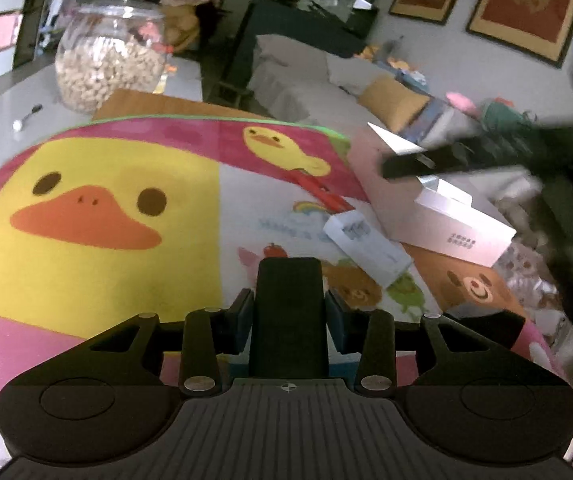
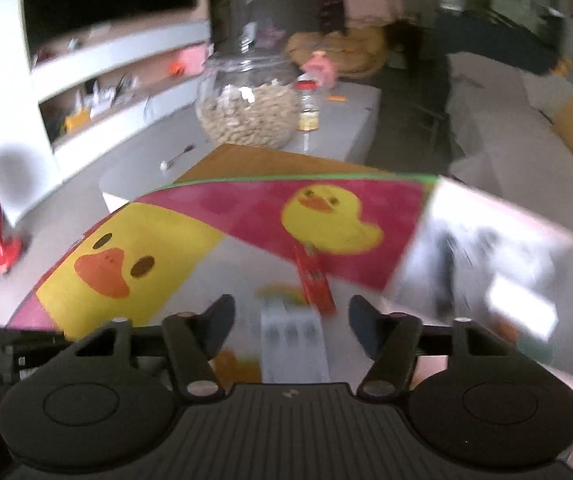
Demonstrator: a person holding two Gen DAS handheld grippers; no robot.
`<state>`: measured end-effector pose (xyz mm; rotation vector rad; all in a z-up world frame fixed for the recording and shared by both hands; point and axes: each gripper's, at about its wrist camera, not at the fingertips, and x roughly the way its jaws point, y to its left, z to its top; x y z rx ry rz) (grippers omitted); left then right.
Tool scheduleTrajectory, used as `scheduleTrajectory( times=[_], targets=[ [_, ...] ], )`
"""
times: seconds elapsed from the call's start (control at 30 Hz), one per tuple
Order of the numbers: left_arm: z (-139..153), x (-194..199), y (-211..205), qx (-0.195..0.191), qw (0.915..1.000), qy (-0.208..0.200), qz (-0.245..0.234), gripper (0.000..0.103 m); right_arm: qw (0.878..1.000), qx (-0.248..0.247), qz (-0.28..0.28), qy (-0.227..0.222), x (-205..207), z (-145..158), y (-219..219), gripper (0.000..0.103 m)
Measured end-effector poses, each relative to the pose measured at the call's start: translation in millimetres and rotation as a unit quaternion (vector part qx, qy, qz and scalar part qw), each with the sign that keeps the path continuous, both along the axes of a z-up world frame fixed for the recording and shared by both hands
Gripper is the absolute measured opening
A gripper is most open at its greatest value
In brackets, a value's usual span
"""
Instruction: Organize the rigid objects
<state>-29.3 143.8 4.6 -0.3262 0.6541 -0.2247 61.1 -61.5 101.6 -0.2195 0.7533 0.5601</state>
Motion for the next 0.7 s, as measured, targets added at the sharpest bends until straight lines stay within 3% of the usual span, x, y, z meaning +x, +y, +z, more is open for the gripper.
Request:
scheduleTrajectory(
  times=[0.07,0.17,0.33,0.37,0.4,0.53,0.7],
  targets=[
    [-2,-2,0,-0.005,1.0,-0.009,-0.001,0.043,0.999,-0.024,0.012,0.028,26,-3,24,0.055],
    [-5,-3,3,-0.018,0.9998,-0.011,-0.007,0.043,0.995,-0.078,-0.005,0.064,64,-23,53,0.042],
    [-6,-4,7,-0.035,0.9993,-0.013,-0.009,0.043,0.984,-0.158,-0.028,0.073,100,-63,77,0.041],
    [-7,-3,8,-0.039,0.9991,-0.012,-0.009,0.043,0.986,-0.146,-0.032,0.072,99,-62,75,0.035],
    [-7,-4,9,-0.043,0.999,-0.013,-0.009,0.043,0.986,-0.142,-0.029,0.084,100,-61,75,0.023],
    [-8,-5,10,-0.048,0.9987,-0.012,-0.008,0.043,0.988,-0.101,-0.02,0.112,88,-53,66,0.022],
    [-8,-4,9,-0.043,0.999,-0.012,-0.008,0.043,0.997,-0.024,-0.002,0.067,36,-10,36,0.022]
  ],
)
